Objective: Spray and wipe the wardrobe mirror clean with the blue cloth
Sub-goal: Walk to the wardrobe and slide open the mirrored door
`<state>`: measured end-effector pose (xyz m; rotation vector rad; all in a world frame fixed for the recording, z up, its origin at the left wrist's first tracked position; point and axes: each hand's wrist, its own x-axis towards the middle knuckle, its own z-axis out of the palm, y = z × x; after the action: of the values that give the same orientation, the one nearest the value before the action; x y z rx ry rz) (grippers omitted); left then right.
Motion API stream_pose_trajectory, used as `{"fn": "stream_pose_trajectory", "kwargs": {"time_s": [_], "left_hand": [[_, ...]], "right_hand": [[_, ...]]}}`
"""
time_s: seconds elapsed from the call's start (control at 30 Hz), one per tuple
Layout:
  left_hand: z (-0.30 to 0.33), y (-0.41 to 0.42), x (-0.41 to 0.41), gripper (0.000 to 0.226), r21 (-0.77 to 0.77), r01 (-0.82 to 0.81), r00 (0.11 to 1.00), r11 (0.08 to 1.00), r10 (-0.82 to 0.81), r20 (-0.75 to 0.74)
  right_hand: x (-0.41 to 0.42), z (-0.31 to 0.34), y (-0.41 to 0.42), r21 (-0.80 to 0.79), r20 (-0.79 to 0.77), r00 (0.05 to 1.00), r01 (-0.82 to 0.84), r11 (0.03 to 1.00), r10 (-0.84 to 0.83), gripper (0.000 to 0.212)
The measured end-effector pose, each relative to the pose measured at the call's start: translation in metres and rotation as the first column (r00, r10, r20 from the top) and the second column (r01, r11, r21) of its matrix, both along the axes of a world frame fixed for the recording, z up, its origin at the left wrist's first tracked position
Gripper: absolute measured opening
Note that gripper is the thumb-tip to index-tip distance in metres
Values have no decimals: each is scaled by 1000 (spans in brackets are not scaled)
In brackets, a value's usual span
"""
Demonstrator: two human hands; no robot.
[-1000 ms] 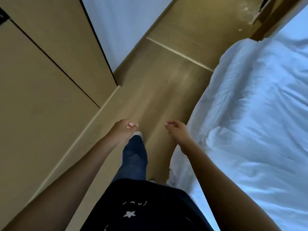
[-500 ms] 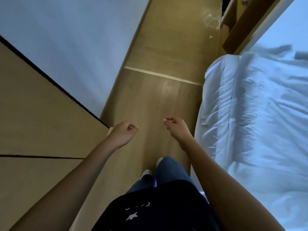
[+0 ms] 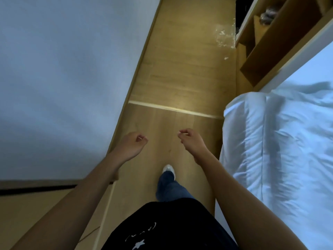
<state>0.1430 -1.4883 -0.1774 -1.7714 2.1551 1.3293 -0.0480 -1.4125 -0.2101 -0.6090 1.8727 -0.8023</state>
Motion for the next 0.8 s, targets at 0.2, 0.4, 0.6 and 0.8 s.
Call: {"fn": "stream_pose_trajectory", "kwargs": {"time_s": [0.2, 0.4, 0.6, 0.8], "left_hand": [[12, -108, -76, 34, -23, 59, 998, 998, -60, -8], [1, -190, -143, 32, 29, 129, 990, 991, -127, -62], [-11, -297, -216, 26, 14, 235, 967, 972, -232, -109], [-5, -434, -294, 27, -7, 304, 947, 953, -303, -109]], "right_hand": [[-67, 8, -90, 4, -16, 997, 75, 997, -75, 29], [-124, 4, -155, 20, -23, 987, 157, 987, -156, 26], [-185, -3, -243, 26, -53, 965, 258, 966, -256, 28], [-249, 3, -371, 62, -54, 942, 336, 940, -333, 29]]}}
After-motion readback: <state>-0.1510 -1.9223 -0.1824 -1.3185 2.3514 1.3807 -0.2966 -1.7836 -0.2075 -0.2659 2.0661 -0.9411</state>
